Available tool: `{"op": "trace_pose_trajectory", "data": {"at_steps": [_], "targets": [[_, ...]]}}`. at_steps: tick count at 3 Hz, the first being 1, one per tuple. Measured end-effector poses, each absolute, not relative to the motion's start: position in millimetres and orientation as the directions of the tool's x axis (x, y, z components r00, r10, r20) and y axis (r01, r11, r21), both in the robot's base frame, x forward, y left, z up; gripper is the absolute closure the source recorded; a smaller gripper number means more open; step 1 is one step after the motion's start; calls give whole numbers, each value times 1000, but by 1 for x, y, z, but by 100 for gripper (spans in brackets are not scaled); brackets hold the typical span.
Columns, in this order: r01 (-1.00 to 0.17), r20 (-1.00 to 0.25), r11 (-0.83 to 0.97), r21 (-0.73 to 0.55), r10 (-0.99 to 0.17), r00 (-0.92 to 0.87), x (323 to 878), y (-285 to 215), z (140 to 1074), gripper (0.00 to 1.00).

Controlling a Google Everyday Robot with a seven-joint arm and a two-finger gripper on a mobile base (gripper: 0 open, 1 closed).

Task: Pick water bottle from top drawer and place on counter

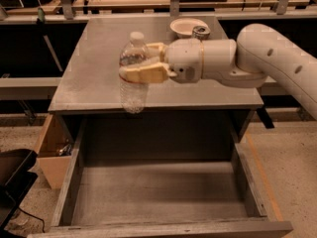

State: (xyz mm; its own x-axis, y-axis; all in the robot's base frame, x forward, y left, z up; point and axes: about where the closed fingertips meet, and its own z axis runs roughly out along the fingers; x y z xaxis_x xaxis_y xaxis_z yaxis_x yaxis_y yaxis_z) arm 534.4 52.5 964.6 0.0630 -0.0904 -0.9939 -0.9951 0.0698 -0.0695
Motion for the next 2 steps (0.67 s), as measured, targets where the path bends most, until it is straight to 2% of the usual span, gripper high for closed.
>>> {"op": "trace_pose_trajectory", "data": {"at_steps": [1,2], "targets": [[-991,-995,100,-92,-42,88,588,66,995,100],[-988,-993,101,-120,-20,119,595,72,1014,100]]}}
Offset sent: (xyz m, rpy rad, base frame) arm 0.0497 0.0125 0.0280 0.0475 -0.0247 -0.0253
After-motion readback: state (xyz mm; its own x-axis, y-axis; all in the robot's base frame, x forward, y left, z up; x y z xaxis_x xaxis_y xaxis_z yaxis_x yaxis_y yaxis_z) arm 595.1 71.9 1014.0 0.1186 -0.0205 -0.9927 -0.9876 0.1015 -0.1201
